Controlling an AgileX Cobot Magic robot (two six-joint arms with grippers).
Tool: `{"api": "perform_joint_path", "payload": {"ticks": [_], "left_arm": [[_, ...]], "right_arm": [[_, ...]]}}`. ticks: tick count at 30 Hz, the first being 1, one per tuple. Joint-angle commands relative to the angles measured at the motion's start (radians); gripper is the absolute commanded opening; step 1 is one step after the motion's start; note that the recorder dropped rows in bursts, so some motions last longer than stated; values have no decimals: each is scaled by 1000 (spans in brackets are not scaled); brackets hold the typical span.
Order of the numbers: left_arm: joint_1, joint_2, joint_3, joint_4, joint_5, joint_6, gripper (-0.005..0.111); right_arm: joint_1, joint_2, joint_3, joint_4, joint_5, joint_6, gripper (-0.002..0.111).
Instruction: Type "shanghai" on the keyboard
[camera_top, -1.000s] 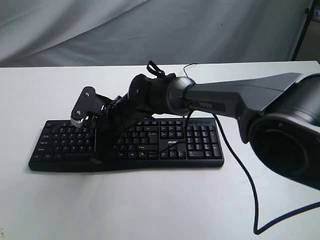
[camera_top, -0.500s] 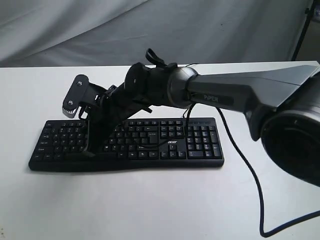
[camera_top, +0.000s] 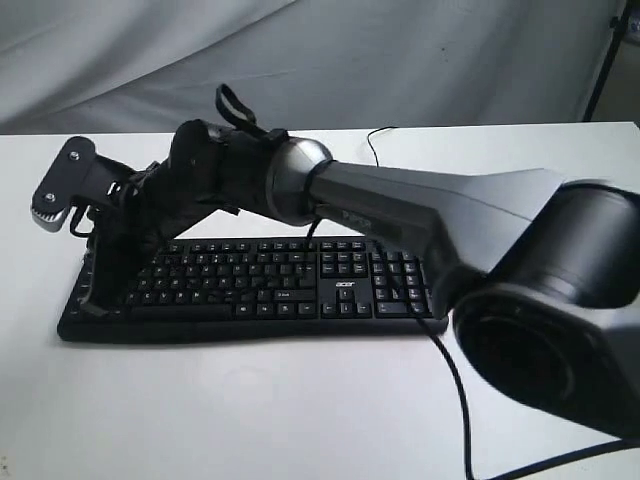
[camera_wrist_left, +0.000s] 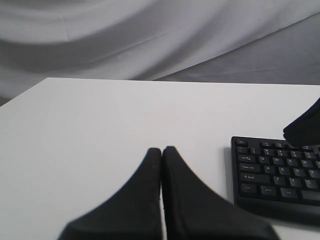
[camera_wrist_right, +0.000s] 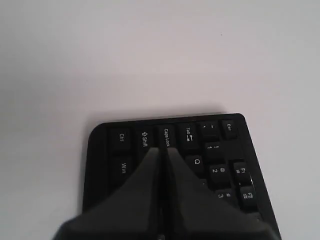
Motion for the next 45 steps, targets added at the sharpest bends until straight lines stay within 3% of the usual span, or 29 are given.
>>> {"api": "perform_joint_path", "payload": {"ticks": [1, 9, 45], "left_arm": [[2, -5, 5, -1, -11, -2, 1], [2, -5, 5, -1, -11, -2, 1], [2, -5, 5, -1, -11, -2, 1]], "right_arm": [[25, 82, -174, -130, 93, 144, 0], [30, 166, -356, -177, 181, 212, 0], [30, 259, -357, -282, 62, 273, 0]]}}
